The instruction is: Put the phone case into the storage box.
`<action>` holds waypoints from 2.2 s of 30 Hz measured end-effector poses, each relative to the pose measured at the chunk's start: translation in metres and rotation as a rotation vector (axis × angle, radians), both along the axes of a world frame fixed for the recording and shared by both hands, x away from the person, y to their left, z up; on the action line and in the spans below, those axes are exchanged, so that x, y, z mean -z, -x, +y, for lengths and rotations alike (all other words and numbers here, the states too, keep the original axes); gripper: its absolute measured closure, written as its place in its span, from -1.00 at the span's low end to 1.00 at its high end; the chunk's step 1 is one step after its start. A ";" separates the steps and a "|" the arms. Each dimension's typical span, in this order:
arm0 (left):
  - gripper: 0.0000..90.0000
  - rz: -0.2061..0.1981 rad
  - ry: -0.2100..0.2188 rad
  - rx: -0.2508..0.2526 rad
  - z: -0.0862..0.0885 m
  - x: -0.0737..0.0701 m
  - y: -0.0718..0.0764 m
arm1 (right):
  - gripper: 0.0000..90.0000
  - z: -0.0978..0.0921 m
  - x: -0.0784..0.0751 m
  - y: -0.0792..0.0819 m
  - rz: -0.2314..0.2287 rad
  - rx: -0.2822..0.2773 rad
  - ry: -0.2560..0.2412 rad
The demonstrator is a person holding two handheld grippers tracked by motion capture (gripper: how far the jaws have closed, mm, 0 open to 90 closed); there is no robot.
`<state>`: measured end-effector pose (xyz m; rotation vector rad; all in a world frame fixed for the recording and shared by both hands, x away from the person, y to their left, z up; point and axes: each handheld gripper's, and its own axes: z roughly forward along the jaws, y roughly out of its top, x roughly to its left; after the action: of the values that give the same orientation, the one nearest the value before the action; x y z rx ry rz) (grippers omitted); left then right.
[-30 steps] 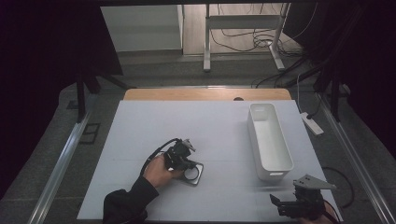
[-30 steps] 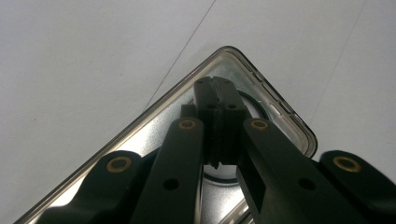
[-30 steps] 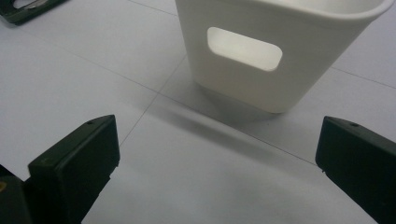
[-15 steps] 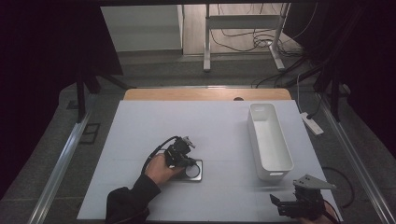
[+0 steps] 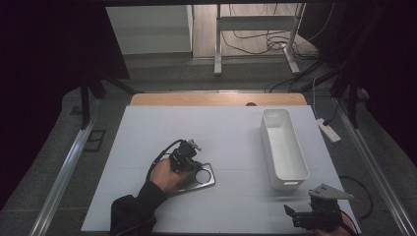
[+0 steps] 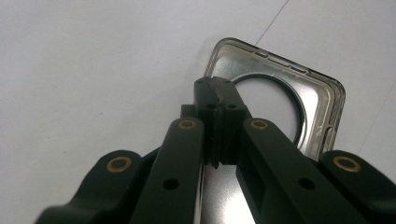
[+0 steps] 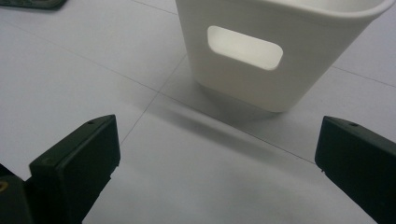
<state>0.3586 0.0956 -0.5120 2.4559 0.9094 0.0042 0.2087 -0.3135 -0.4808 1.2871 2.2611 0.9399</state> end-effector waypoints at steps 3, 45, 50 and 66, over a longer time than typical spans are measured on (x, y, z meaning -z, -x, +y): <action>0.98 -0.003 -0.001 -0.006 0.001 0.000 -0.001 | -0.99 0.000 0.000 0.000 0.003 0.001 0.000; 0.98 -0.001 -0.037 -0.171 0.034 0.001 -0.017 | -0.99 0.000 0.000 0.000 0.005 0.001 -0.002; 0.97 0.000 -0.039 -0.189 0.039 0.001 -0.019 | -0.99 0.000 0.000 0.000 0.005 0.001 -0.001; 0.86 -0.029 0.015 -0.187 0.043 -0.010 -0.013 | -0.99 0.000 0.000 0.000 0.006 0.003 -0.002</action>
<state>0.3714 0.1391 -0.5015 2.3420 1.1187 0.0984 0.2090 -0.3134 -0.4809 1.2955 2.2626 0.9387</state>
